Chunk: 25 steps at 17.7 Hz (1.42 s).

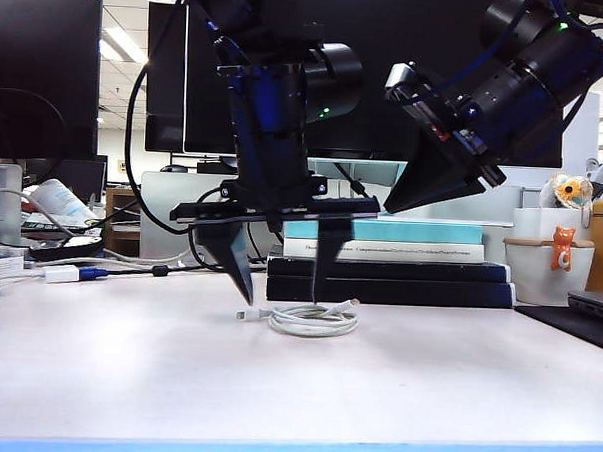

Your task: Unfold the white charging cable into a straight cable.

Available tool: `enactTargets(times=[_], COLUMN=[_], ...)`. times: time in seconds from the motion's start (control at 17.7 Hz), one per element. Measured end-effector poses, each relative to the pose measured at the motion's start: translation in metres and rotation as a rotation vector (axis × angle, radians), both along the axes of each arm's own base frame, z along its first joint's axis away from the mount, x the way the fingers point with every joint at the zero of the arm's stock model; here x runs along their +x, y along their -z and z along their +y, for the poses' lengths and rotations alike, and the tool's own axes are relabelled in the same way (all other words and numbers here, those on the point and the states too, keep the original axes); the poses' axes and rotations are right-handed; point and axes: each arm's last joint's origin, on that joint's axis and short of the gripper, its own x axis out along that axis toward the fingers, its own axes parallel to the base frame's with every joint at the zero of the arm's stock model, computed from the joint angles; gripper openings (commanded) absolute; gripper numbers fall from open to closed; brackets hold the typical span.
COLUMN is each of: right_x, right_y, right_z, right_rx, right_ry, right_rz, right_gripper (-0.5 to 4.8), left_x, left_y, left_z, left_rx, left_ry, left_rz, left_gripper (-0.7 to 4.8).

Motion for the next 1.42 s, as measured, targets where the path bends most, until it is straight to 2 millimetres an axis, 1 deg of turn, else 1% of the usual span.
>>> enactTargets(times=[0.34, 0.4, 0.45, 0.57, 0.62, 0.68, 0.91, 1.08, 1.19, 1.3, 1.42], right_x=[0.0, 0.0, 0.0, 0.0, 0.0, 0.0, 0.0, 0.001, 0.0, -0.004, -0.009], right_y=[0.0, 0.0, 0.0, 0.0, 0.0, 0.0, 0.0, -0.001, -0.007, -0.02, -0.037], right_z=[0.0, 0.0, 0.0, 0.0, 0.0, 0.0, 0.0, 0.0, -0.004, -0.012, -0.022], right_rx=[0.0, 0.0, 0.0, 0.0, 0.0, 0.0, 0.0, 0.005, 0.009, 0.023, 0.042], right_ry=[0.0, 0.0, 0.0, 0.0, 0.0, 0.0, 0.0, 0.0, 0.011, 0.035, 0.07], right_rz=[0.0, 0.0, 0.0, 0.0, 0.0, 0.0, -0.001, -0.019, -0.035, -0.071, -0.118], right_gripper=[0.0, 0.0, 0.0, 0.0, 0.0, 0.0, 0.0, 0.0, 0.0, 0.0, 0.0], left_x=[-0.001, -0.001, -0.002, -0.002, -0.002, -0.002, -0.002, -0.002, -0.001, -0.001, 0.001], left_y=[0.013, 0.014, 0.016, 0.017, 0.017, 0.017, 0.017, 0.016, 0.009, -0.01, -0.033], left_z=[-0.003, -0.004, -0.006, -0.007, -0.006, -0.006, -0.007, -0.006, 0.002, 0.009, 0.017], left_rx=[-0.012, -0.011, -0.008, -0.006, -0.005, -0.004, 0.036, 0.118, 0.212, 0.271, 0.251], left_ry=[-0.035, -0.034, -0.036, -0.035, -0.037, -0.036, 0.012, 0.074, 0.093, 0.106, 0.112], left_rz=[0.051, 0.052, 0.056, 0.057, 0.056, 0.056, 0.032, -0.013, -0.062, -0.144, -0.211], left_gripper=[2.41, 2.02, 1.3, 0.14, 0.12, -0.05, -0.06, -0.06, -0.06, -0.06, -0.06])
